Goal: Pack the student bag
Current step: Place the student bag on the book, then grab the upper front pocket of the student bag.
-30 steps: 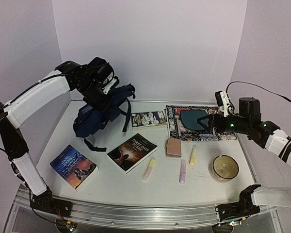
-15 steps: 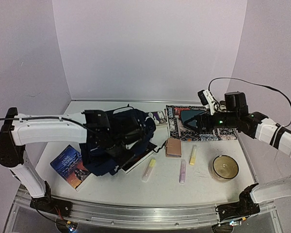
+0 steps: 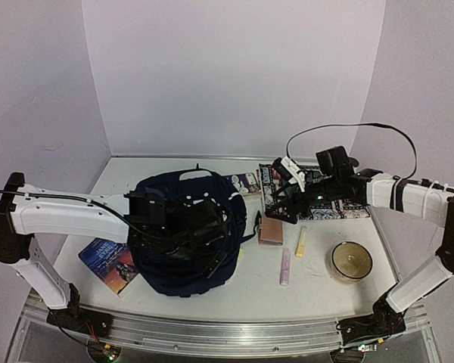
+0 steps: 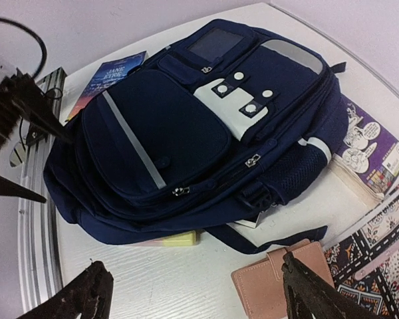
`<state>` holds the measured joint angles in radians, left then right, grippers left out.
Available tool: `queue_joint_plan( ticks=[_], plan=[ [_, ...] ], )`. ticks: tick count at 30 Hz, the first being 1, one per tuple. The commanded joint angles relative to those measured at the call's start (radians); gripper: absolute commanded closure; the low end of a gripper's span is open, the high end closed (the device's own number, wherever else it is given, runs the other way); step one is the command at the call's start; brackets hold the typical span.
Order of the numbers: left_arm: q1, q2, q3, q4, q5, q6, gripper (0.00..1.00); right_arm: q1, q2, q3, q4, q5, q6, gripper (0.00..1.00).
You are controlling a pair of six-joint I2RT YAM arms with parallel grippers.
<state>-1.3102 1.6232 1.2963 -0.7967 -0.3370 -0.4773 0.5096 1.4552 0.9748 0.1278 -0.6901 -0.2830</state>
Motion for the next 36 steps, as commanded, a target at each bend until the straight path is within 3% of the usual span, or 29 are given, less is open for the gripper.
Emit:
queue_joint_plan(
  ticks=[1,6,12,17,26,36],
  plan=[
    [0.0,-0.158,-0.057,0.084,-0.082,-0.143,0.17,0.017,0.057,0.061,0.003,-0.051,-0.155,0.12],
    [0.058,-0.29,-0.169,0.096,-0.181,-0.279,0.02,0.056,0.138,0.09,0.001,-0.025,-0.244,0.14],
    [0.295,-0.421,-0.311,0.097,-0.122,-0.377,0.01,0.11,0.248,0.167,-0.018,0.041,-0.402,0.16],
    [0.431,-0.417,-0.349,0.1,-0.046,-0.359,0.01,0.153,0.361,0.254,-0.069,0.11,-0.495,0.19],
    [0.519,-0.313,-0.363,0.105,0.059,-0.295,0.01,0.215,0.535,0.384,-0.12,0.152,-0.555,0.28],
    [0.525,-0.207,-0.3,0.115,0.205,-0.144,0.01,0.245,0.637,0.461,-0.234,0.172,-0.598,0.31]
  ],
)
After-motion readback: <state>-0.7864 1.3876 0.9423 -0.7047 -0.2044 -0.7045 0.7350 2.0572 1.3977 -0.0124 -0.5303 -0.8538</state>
